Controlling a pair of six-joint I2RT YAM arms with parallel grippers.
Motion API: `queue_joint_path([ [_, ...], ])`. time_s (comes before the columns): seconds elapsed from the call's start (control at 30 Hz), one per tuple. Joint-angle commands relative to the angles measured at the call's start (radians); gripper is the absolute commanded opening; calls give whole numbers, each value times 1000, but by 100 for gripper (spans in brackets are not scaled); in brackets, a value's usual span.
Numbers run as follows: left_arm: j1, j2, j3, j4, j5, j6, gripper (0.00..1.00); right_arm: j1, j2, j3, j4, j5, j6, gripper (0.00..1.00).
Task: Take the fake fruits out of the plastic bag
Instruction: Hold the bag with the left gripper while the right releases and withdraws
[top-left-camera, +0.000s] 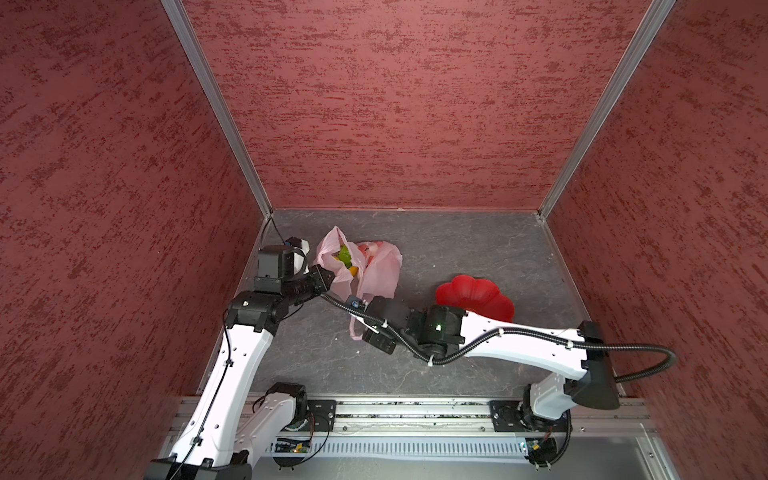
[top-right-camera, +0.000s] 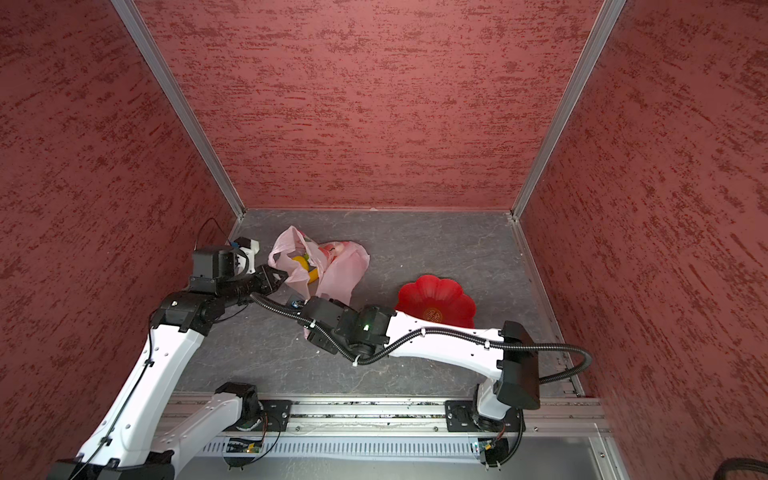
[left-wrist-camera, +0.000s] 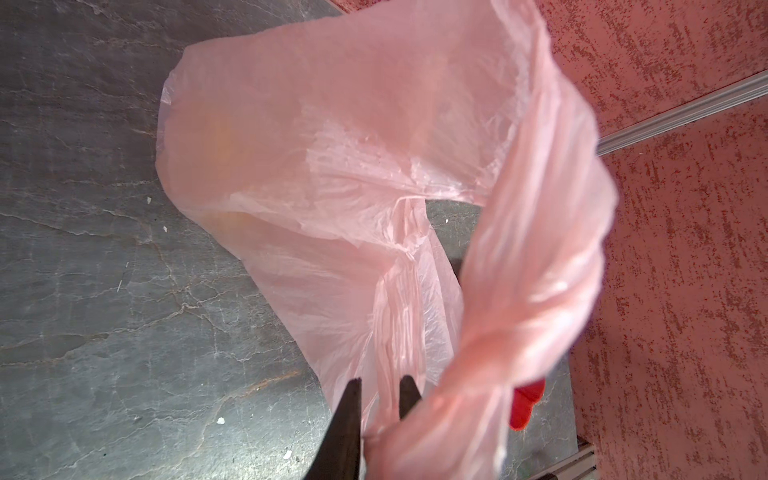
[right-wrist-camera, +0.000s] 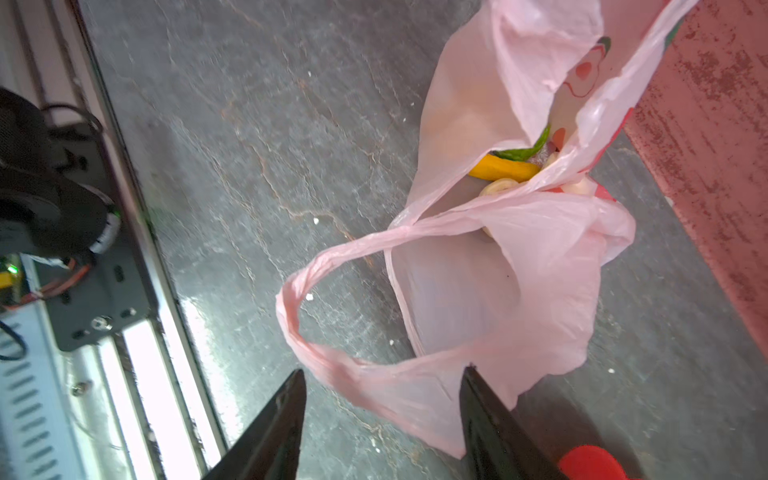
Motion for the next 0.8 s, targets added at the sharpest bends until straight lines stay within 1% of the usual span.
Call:
queue_joint_path([
  [0.0, 10, -8, 4, 24, -3, 7, 17, 32, 8, 20, -6, 91, -131, 61],
  [0.17, 37, -1, -11, 35, 20, 16, 14, 83, 59, 29, -3, 166, -236, 67],
  [0.4, 86, 8, -25, 64, 77, 21, 12, 109, 101, 28, 19, 204, -349, 74],
  [0.67, 104, 10, -34, 87, 114, 16, 11, 119, 156, 6, 114, 297, -486, 75],
  [0.73, 109, 15, -36, 91, 123, 17, 11, 125, 161, 1, 132, 316, -495, 75],
  [0.77, 111, 16, -38, 94, 127, 15, 11, 127, 166, 3, 136, 329, -531, 75],
])
